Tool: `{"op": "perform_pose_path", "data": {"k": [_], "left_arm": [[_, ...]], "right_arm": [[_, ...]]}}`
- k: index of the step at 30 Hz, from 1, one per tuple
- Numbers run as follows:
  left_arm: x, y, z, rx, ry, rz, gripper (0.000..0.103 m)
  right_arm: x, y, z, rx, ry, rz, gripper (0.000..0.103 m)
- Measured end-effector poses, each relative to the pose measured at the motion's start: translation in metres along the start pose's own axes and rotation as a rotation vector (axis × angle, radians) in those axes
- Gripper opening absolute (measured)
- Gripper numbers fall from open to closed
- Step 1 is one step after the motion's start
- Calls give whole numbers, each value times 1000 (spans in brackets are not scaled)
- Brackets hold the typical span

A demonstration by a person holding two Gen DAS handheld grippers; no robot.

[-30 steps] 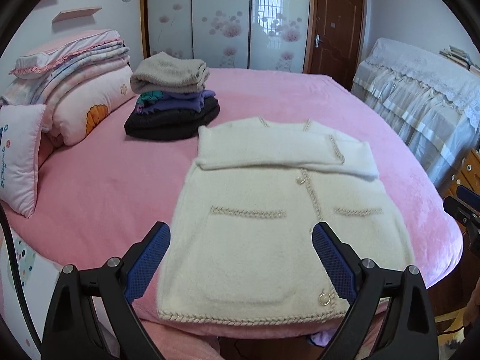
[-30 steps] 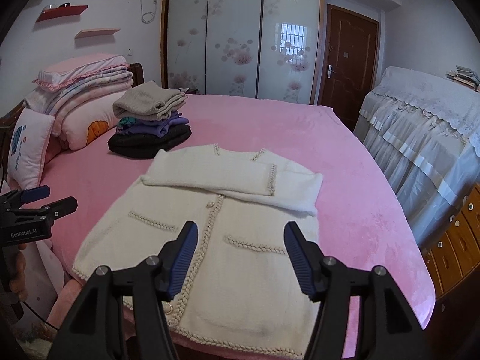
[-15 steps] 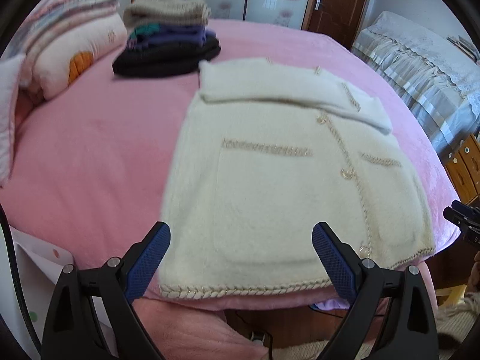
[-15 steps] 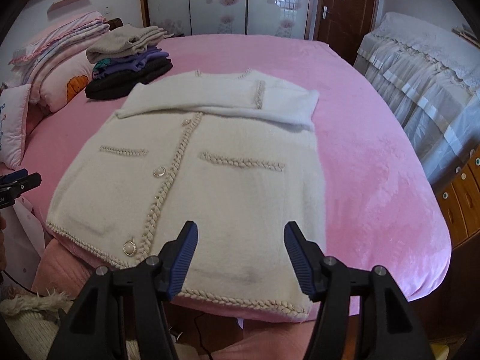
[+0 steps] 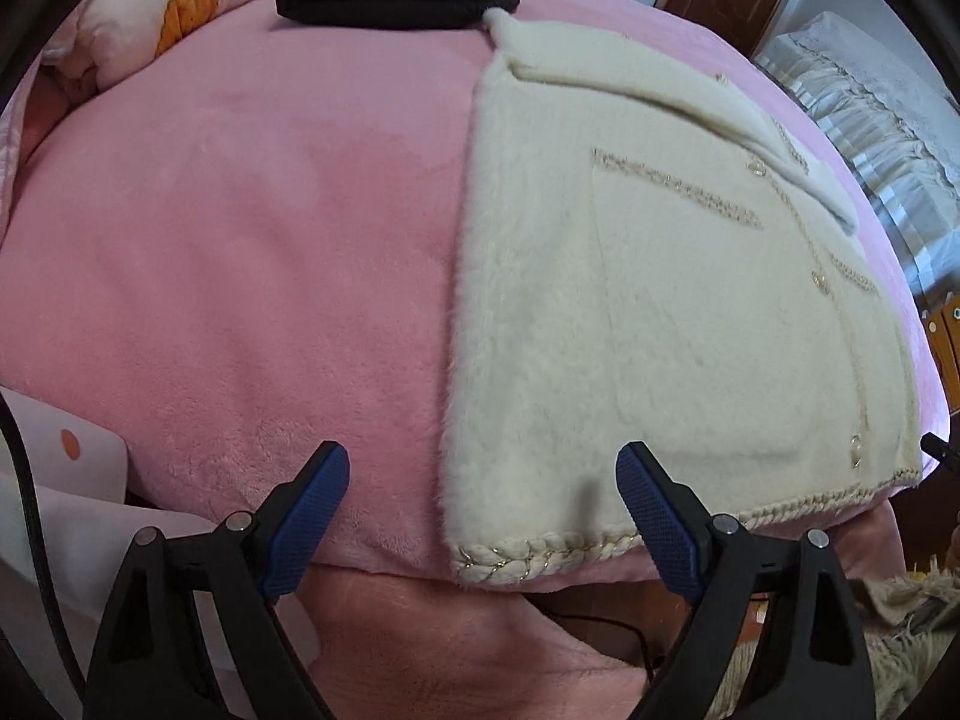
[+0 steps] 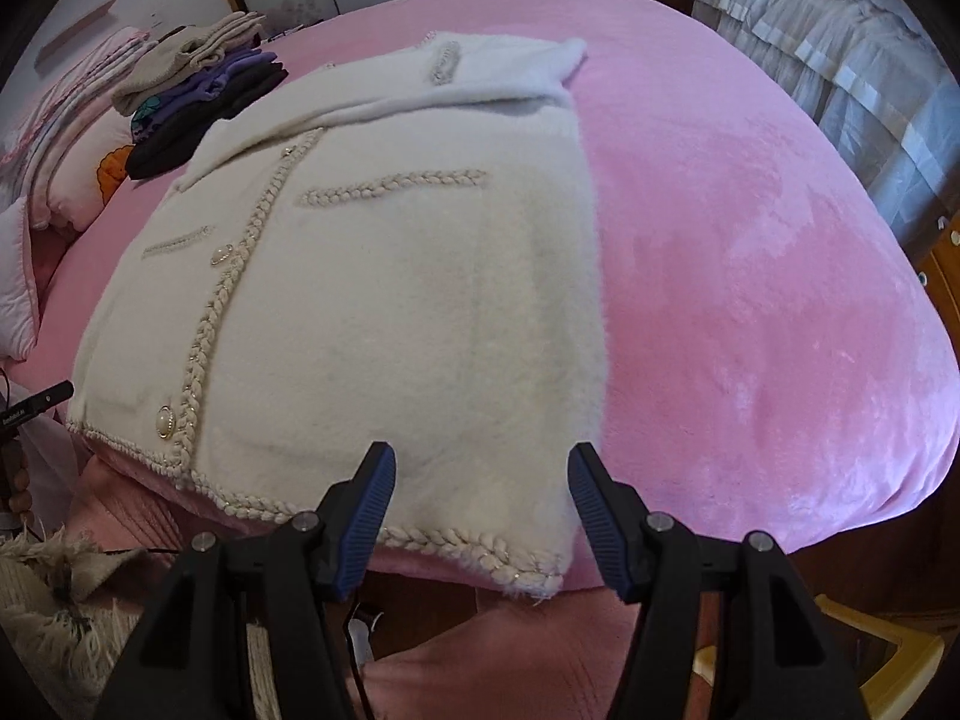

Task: Fold large clothes
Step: 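Grasp the cardigan hem with both tools and lift it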

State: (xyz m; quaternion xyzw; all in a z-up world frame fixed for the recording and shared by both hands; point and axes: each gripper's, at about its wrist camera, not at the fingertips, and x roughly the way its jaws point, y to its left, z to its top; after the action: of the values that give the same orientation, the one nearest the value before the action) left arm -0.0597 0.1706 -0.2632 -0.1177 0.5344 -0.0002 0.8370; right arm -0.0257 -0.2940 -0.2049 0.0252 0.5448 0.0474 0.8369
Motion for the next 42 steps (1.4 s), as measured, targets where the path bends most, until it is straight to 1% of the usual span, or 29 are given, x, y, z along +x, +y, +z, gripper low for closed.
{"op": "perform_pose_path", "data": {"k": [2,6,10,11,12,13,14,15,16,17,18,19,24,28,30,31,32,36,37,38,39,40,42], "left_arm": [[7,0,-2,2,16,-23,85],[21,5,-5,-1,33,-42,84],[27,9,-5,-19,34,-73,84],[28,9,-5,-24,35,-82,82],[29,10,-4,-26,38,-94,79],[30,9,-3,-26,41,-109,70],[31,9,-3,-24,44,-121,57],[31,8,-3,-19,45,-141,48],[31,7,-4,-16,50,-160,33],[31,6,-5,-14,49,-152,32],[32,5,-5,-10,46,-152,31],[31,6,-5,-10,44,-152,30],[30,8,-4,-34,52,-171,29],[28,13,-6,-31,56,-165,29],[33,13,-5,-41,74,-159,35],[36,13,-4,-49,88,-168,46],[38,13,-4,-55,98,-178,49],[46,2,-2,-52,88,-136,49],[47,0,-2,-54,86,-128,45],[47,-2,-2,-53,87,-125,33],[48,-4,-1,-55,91,-124,25],[48,-6,1,-65,103,-126,15],[46,-8,6,-94,126,-115,11]], "right_arm": [[5,-11,-4,29,16,5,60],[13,-31,-11,76,39,20,60],[25,-48,-18,135,71,40,60],[27,-51,-20,143,76,52,59],[30,-53,-21,148,80,70,54],[32,-53,-21,153,83,99,51],[34,-54,-21,158,87,125,44],[37,-53,-20,161,92,147,38],[40,-52,-19,163,97,169,34],[43,-51,-19,163,101,187,25],[46,-49,-18,161,107,202,22],[48,-47,-17,157,109,207,22],[51,-44,-15,151,120,224,22],[52,-48,-16,163,122,237,22],[52,-50,-16,164,126,237,23],[52,-50,-16,165,131,237,23],[53,-51,-16,169,135,237,23],[57,-48,-13,166,152,225,24],[58,-47,-12,161,154,220,24],[58,-45,-12,156,155,218,24],[59,-43,-11,151,155,210,21],[58,-41,-11,145,153,206,19],[55,-35,-9,130,144,201,11]]}}
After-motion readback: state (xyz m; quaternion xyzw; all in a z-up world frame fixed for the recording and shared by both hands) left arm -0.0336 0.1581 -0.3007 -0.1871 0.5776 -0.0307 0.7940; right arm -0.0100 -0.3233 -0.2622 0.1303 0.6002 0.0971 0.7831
